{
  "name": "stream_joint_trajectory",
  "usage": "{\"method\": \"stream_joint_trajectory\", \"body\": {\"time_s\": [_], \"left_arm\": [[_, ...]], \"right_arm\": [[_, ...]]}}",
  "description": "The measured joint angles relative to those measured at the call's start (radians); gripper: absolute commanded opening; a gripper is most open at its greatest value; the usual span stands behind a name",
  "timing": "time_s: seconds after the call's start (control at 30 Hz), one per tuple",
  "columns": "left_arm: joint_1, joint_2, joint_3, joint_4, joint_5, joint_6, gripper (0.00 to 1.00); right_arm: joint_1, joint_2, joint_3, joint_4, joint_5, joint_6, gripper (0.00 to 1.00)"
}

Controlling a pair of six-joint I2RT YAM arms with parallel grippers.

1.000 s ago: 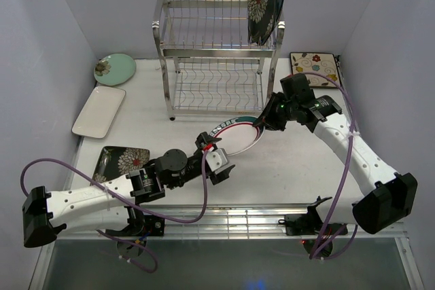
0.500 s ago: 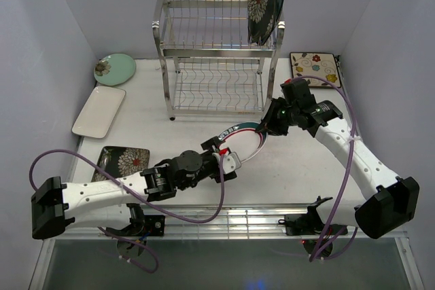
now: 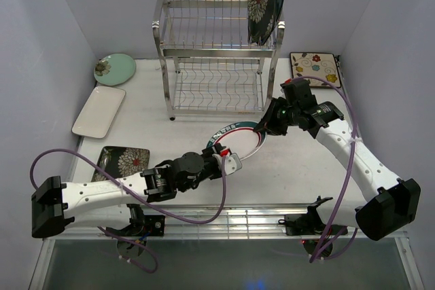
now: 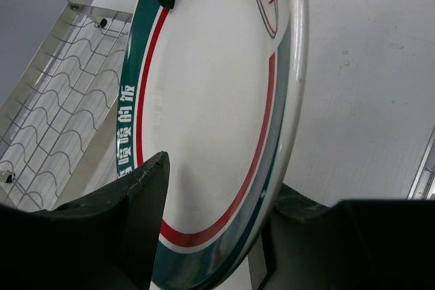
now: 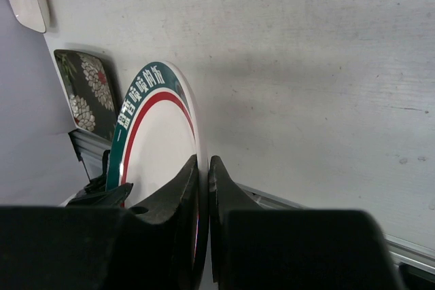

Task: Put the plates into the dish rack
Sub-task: Pick up the plate at the center of the board.

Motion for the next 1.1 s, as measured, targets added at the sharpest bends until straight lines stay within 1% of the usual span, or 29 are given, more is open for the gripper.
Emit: {"method": "stream_joint_trajectory", "body": {"time_s": [0.23, 0.37, 0.57, 0.63, 0.8, 0.83, 0.9, 1.1], "left_arm": [[0.000, -0.059, 0.000, -0.010, 0.049, -0.010, 0.55], [0.000, -0.064, 0.000, -0.014, 0.071, -0.010, 0.52], [0.000, -0.064, 0.000, -0.022, 0.098, -0.014, 0.42], [0.000, -0.065, 0.000, -0.023, 0.107, -0.013, 0.40], [0.000, -0.071, 0.000, -0.025, 0.126, -0.017, 0.41], [0.000, -0.075, 0.000, -0.025, 0.129, -0.017, 0.44], [0.000, -0.083, 0.000, -0.024, 0.131, -0.019, 0.47], [0.000, -0.101, -0.001, -0.023, 0.139, -0.027, 0.46]], "right_arm": [[0.000, 0.000, 0.000, 0.013, -0.029, 0.013, 0.08], [0.000, 0.009, 0.000, 0.013, -0.036, 0.013, 0.08], [0.000, 0.039, 0.000, 0.017, -0.047, 0.013, 0.08], [0.000, 0.050, -0.001, 0.020, -0.050, 0.013, 0.08], [-0.001, 0.068, -0.002, 0.021, -0.050, 0.013, 0.08], [-0.001, 0.068, -0.002, 0.021, -0.050, 0.014, 0.08], [-0.001, 0.068, -0.002, 0.021, -0.049, 0.013, 0.08], [-0.001, 0.085, -0.002, 0.021, -0.047, 0.013, 0.08]]}}
